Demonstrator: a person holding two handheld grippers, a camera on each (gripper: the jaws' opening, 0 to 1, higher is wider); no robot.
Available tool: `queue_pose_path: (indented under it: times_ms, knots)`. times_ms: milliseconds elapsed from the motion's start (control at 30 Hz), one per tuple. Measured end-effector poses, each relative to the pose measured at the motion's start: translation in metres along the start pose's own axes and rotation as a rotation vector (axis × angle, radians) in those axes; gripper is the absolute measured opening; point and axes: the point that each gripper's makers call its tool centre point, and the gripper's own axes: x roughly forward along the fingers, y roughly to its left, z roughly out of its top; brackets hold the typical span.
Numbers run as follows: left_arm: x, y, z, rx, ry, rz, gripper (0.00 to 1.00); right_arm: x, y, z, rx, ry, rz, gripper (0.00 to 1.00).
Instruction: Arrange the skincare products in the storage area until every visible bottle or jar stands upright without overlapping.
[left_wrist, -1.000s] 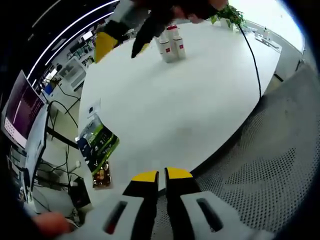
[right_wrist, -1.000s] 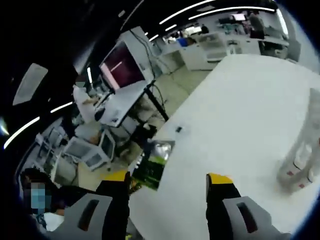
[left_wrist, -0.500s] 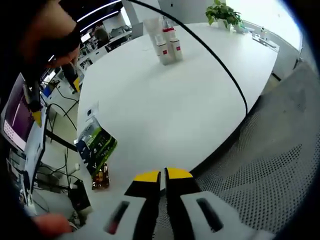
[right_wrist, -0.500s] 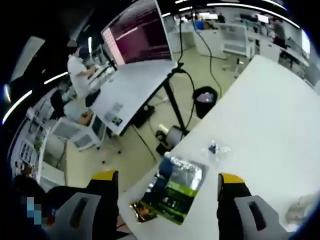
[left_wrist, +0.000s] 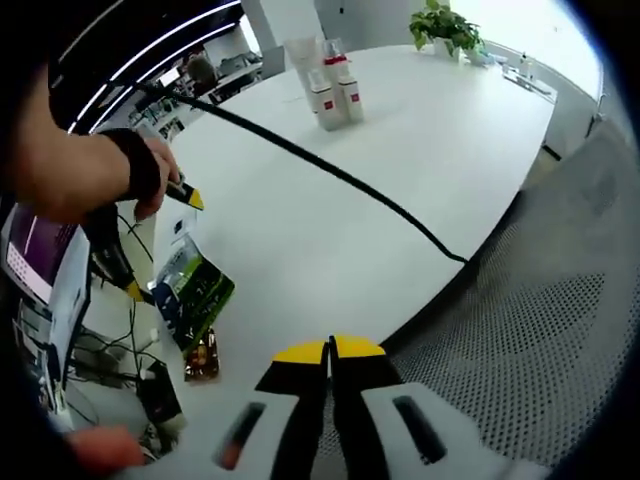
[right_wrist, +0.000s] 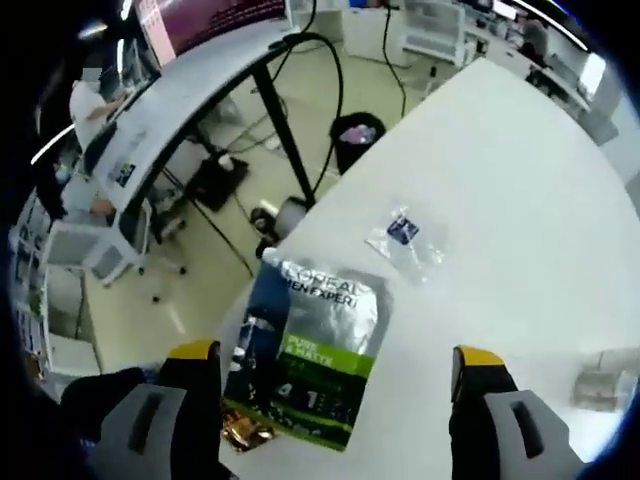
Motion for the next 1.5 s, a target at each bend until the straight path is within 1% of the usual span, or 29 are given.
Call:
queue_pose_path:
  times_ms: [33, 133, 233, 333, 433, 500, 600, 667, 700, 733, 767, 800, 900, 1000, 1100, 1167, 1200, 1300, 1367, 1467, 1500]
  knots:
    - [0.0, -0.001, 0.0, 0.002, 0.001, -0.001, 0.0, 0.003, 0.002, -0.001, -0.011, 0.005, -0.01, 0.99]
    - [0.0, -0.002, 0.001, 0.006, -0.007, -0.004, 0.0, 0.009, 0.016, 0.001, -0.011, 0.005, -0.012, 0.99]
    - [-0.003, 0.002, 0.007, -0.021, -0.045, 0.012, 0.0, 0.012, 0.019, -0.001, -0.065, 0.012, -0.064, 0.99]
    - [-0.002, 0.004, 0.005, -0.031, -0.039, 0.018, 0.0, 0.016, 0.019, -0.018, -0.081, 0.063, -0.095, 0.99]
    - [-0.002, 0.002, 0.004, -0.027, -0.032, 0.016, 0.0, 0.024, 0.031, -0.023, -0.038, 0.08, -0.064, 0.99]
    - [-0.002, 0.003, 0.004, -0.031, -0.033, 0.018, 0.0, 0.017, 0.034, -0.033, -0.05, 0.099, -0.079, 0.99]
    - [-0.002, 0.004, 0.004, -0.037, -0.031, 0.022, 0.0, 0.025, 0.032, -0.031, -0.049, 0.096, -0.08, 0.99]
    - [-0.002, 0.005, 0.004, -0.039, -0.032, 0.024, 0.0, 0.022, 0.027, -0.027, -0.054, 0.093, -0.078, 0.99]
    - [-0.003, 0.005, 0.005, -0.041, -0.033, 0.026, 0.0, 0.021, 0.025, -0.025, -0.057, 0.092, -0.077, 0.97]
    - [-0.003, 0.005, 0.005, -0.041, -0.034, 0.026, 0.0, 0.021, 0.023, -0.021, -0.055, 0.07, -0.079, 0.93]
    - [-0.003, 0.005, 0.005, -0.04, -0.035, 0.026, 0.0, 0.022, 0.021, -0.017, -0.053, 0.047, -0.081, 0.86]
    - [-0.003, 0.006, 0.005, -0.04, -0.036, 0.026, 0.0, 0.022, 0.018, -0.013, -0.051, 0.025, -0.083, 0.81]
    - [-0.003, 0.005, 0.006, -0.037, -0.039, 0.025, 0.0, 0.023, 0.018, -0.016, -0.083, -0.006, -0.075, 0.73]
    - [-0.001, 0.003, 0.003, -0.026, -0.022, 0.016, 0.0, 0.027, 0.013, -0.01, -0.115, -0.041, -0.07, 0.61]
    - [-0.001, 0.002, 0.003, -0.021, -0.024, 0.014, 0.0, 0.024, 0.008, -0.012, -0.155, -0.045, -0.057, 0.51]
    - [-0.001, 0.002, 0.003, -0.019, -0.025, 0.012, 0.0, 0.022, 0.005, -0.012, -0.218, -0.048, -0.024, 0.28]
    - [-0.002, 0.002, 0.003, -0.019, -0.025, 0.01, 0.0, 0.021, 0.004, -0.013, -0.249, -0.049, -0.007, 0.26]
    - [-0.001, 0.001, 0.003, -0.014, -0.024, 0.006, 0.0, 0.021, -0.002, -0.013, -0.331, -0.048, 0.009, 0.17]
    - [-0.001, 0.0, 0.003, -0.012, -0.023, 0.005, 0.0, 0.017, -0.008, -0.018, -0.344, -0.053, 0.036, 0.12]
    - [0.0, -0.001, 0.001, -0.006, -0.013, -0.002, 0.0, 0.018, -0.012, -0.017, -0.334, -0.041, 0.079, 0.07]
    - [0.0, -0.002, 0.001, -0.004, -0.012, -0.003, 0.0, 0.017, -0.013, -0.017, -0.326, -0.048, 0.099, 0.05]
